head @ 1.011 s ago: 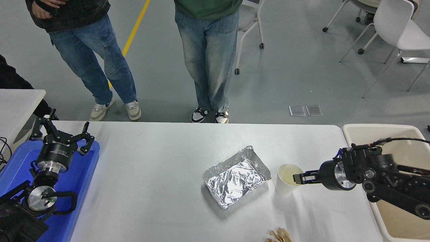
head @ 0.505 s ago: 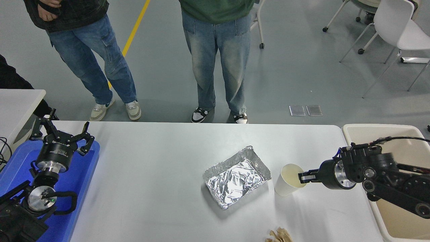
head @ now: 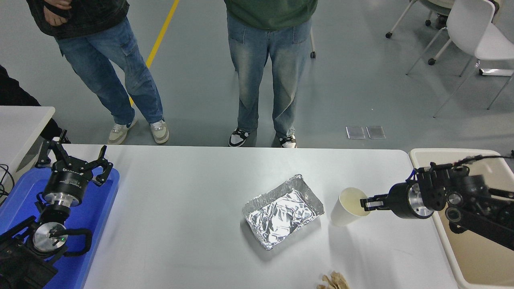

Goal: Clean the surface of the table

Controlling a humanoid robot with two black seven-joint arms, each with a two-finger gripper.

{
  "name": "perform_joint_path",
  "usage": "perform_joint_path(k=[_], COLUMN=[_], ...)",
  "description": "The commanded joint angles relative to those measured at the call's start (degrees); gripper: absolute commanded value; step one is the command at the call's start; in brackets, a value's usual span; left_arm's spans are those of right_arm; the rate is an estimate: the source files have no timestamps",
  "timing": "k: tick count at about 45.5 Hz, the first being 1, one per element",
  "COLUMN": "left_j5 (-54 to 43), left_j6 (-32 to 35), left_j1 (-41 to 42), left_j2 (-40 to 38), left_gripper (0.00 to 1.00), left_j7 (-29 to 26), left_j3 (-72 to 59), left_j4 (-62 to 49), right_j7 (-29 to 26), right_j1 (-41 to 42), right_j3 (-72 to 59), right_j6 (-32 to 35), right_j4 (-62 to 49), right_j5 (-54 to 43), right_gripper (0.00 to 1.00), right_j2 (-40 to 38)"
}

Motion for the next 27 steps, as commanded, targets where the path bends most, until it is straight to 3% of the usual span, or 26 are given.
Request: perform_joint_path(k=[1, 11, 27], left_j5=[0.00, 0.00, 0.00], left_j6=[0.00, 0.00, 0.00], left_j1=[-0.06, -0.06, 0.03], left_j2=[-0.07, -0.07, 0.02], left_gripper=[1.00, 1.00, 1.00], left_j7=[-0.07, 0.02, -0.07], left_j3=[0.00, 0.00, 0.00], left_j4=[0.00, 0.00, 0.00], right_j7=[2.48, 5.47, 7.67], right_j1=[4.49, 8.44, 9.59], right_j3=[0.26, 1.05, 3.68], right_j6=[3.19, 8.37, 11.19], right_j4=[6.34, 10.04, 10.74], right_j5=[5.11, 8.89, 9.51], right_gripper=[0.00, 0.00, 0.00], right_j2=[-8.79, -16.26, -23.20])
